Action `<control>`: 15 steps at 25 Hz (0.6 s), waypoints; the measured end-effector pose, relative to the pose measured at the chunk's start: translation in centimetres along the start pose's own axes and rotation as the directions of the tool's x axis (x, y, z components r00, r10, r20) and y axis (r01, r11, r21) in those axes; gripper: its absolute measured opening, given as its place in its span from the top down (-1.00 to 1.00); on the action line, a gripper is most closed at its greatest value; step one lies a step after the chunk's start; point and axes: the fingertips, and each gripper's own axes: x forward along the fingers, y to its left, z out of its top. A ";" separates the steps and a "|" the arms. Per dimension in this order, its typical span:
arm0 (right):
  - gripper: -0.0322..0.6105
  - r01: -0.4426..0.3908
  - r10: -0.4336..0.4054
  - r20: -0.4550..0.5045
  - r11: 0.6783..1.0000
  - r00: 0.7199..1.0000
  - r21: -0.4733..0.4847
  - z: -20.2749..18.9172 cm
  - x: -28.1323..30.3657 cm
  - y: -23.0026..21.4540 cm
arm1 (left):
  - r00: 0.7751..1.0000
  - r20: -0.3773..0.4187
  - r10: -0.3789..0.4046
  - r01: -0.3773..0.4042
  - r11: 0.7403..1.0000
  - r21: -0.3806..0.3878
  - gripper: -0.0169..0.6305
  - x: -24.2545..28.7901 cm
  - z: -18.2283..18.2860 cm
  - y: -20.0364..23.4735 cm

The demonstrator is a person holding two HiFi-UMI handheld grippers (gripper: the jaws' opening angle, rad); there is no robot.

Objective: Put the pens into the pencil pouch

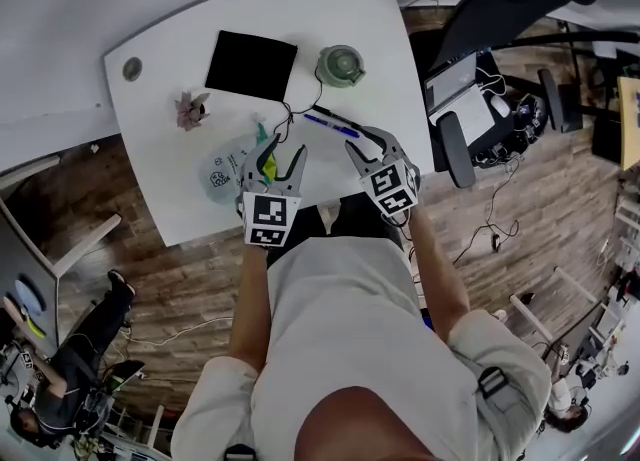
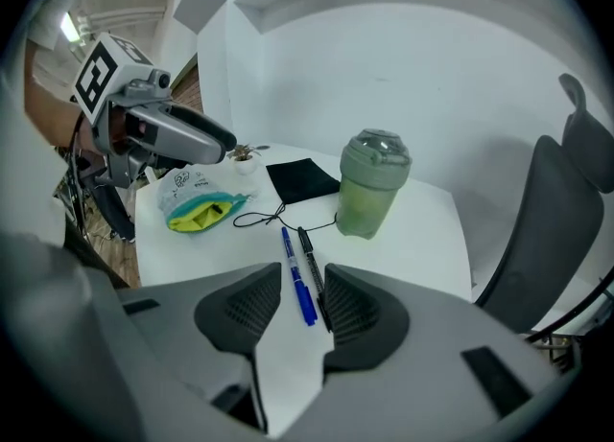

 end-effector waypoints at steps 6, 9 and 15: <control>0.53 -0.035 0.032 -0.070 0.999 0.997 -0.040 -1.8 1.4 0.2 | 0.999 -0.022 -0.035 0.035 0.999 -0.002 0.36 1.1 -0.8 -0.8; 0.56 -0.049 0.044 -0.098 0.998 0.994 -0.049 -2.7 2.1 0.3 | 0.999 -0.030 -0.044 0.044 0.999 -0.003 0.36 1.4 -1.2 -1.1; 0.60 -0.064 0.056 -0.137 0.997 0.989 -0.050 -4.0 3.3 0.0 | 0.998 -0.044 -0.053 0.053 0.999 -0.004 0.36 1.6 -1.9 -1.3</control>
